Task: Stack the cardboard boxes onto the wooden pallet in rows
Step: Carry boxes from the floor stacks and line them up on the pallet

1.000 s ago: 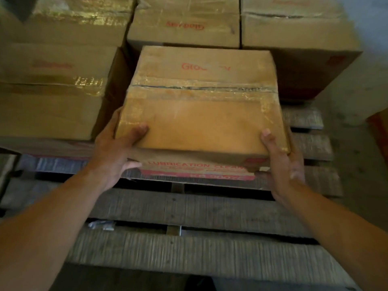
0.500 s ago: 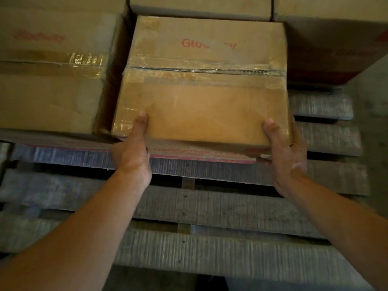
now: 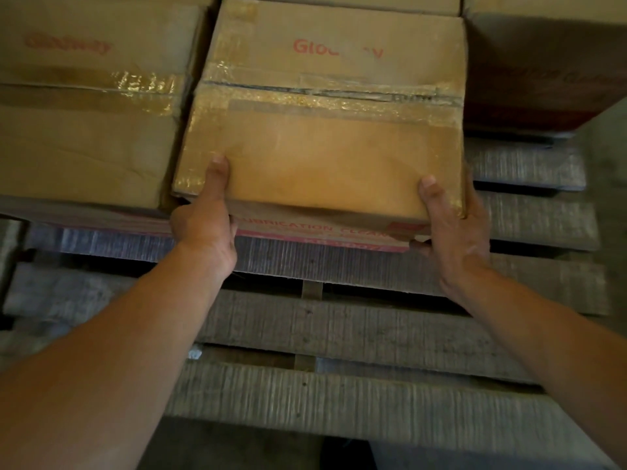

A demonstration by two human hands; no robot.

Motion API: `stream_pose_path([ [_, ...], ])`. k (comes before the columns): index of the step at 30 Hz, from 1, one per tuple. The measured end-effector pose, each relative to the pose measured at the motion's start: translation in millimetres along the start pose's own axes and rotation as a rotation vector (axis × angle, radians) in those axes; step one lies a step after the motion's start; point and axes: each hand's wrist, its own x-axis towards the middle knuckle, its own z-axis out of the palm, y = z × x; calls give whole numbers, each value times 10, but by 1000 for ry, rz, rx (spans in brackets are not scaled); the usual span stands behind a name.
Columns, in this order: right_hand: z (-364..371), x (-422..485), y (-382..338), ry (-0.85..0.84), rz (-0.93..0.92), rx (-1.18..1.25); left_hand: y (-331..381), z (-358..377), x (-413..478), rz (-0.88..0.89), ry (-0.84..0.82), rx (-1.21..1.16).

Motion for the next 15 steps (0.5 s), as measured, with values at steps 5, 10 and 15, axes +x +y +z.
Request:
stream_pose_path([
  [5, -89, 3, -104, -61, -44, -155, -54, -21, -178, -98, -73, 37],
  [10, -452, 21, -301, 44, -52, -212, -596, 6, -1037, -164, -461, 570],
  [15, -1487, 179, -588, 280, -30, -257, -767, 832, -1718, 430, -735, 862],
])
